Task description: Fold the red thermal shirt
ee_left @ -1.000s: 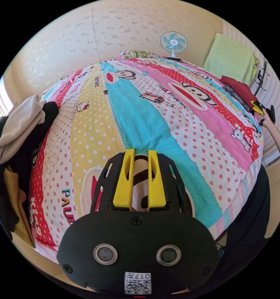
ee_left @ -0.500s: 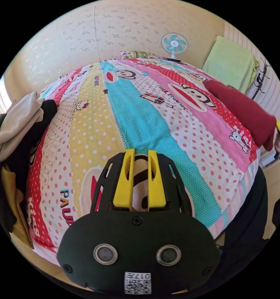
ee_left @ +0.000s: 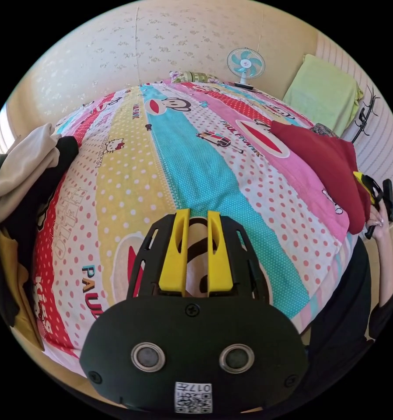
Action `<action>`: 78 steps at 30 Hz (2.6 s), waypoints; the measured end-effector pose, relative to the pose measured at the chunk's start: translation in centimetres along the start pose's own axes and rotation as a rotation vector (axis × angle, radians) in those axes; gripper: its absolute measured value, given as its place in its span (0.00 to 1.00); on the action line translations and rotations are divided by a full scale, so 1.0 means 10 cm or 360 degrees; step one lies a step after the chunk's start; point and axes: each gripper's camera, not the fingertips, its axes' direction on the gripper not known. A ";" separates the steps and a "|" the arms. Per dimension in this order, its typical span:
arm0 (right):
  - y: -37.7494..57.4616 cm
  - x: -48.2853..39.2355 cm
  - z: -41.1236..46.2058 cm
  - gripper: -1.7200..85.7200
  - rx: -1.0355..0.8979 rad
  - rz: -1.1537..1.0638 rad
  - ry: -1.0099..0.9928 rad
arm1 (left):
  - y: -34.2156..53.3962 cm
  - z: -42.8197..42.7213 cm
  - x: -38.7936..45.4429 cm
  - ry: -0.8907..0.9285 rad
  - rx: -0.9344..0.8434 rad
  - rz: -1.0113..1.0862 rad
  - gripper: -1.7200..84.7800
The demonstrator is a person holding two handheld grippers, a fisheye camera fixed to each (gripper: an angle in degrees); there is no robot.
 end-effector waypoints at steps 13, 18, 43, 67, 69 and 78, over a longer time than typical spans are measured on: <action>2.26 -1.41 1.18 0.07 -0.0811 -0.0780 0.0175 | 0.55 -1.07 -0.68 0.0210 0.0403 -0.0340 0.08; 2.40 -1.23 0.73 0.05 -0.0828 -0.0697 -0.0054 | 1.28 -1.14 -1.20 0.1143 0.0656 -0.0730 0.13; 2.21 -0.71 1.61 0.05 -0.0997 -0.1042 0.2060 | 1.60 -1.58 -0.56 0.1381 0.0252 -0.0468 0.09; 1.71 -1.10 1.13 0.05 -0.1209 -0.0861 0.0591 | 1.04 -2.86 -1.07 0.1804 0.1030 -0.0530 0.08; 1.82 -1.26 1.18 0.05 -0.1100 -0.0843 0.0107 | 0.70 -3.15 -1.21 0.1622 0.1095 -0.0497 0.08; 1.74 -0.64 1.25 0.07 -0.0917 -0.0560 -0.0216 | 1.50 -3.64 -1.61 0.0744 0.1541 -0.1010 0.10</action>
